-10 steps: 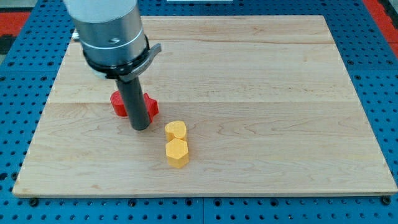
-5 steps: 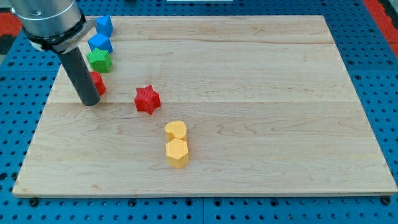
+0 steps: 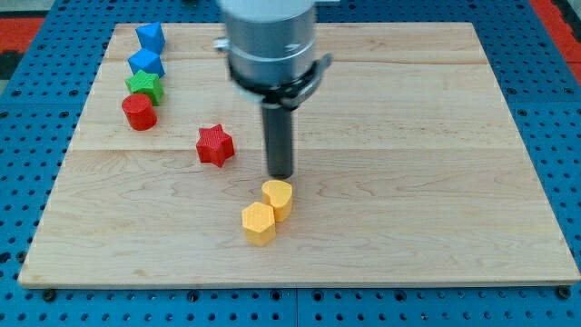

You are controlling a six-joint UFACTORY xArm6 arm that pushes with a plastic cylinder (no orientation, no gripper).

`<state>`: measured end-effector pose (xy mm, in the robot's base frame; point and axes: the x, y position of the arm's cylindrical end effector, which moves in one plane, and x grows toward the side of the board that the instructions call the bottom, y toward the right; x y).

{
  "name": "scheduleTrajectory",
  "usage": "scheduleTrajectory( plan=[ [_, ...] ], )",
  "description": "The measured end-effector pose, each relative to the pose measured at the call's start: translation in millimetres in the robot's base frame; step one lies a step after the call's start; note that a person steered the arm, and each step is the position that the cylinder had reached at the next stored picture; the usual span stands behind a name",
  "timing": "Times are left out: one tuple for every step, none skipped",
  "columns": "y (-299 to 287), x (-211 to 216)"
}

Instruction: Place the red blocks in a vertical line below the green star

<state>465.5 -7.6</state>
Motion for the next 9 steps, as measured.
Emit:
scheduleTrajectory(
  plan=[
    [-62.8,-15.4],
    [-137.6,-15.6],
    [-110.8,-7.2],
    [-85.7,-43.0],
    [-133.2,-40.6],
    [-164.1,-17.2],
    [-185.6,-16.3],
    [-196.2,-8.2],
    [-97.9,-15.0]
  ],
)
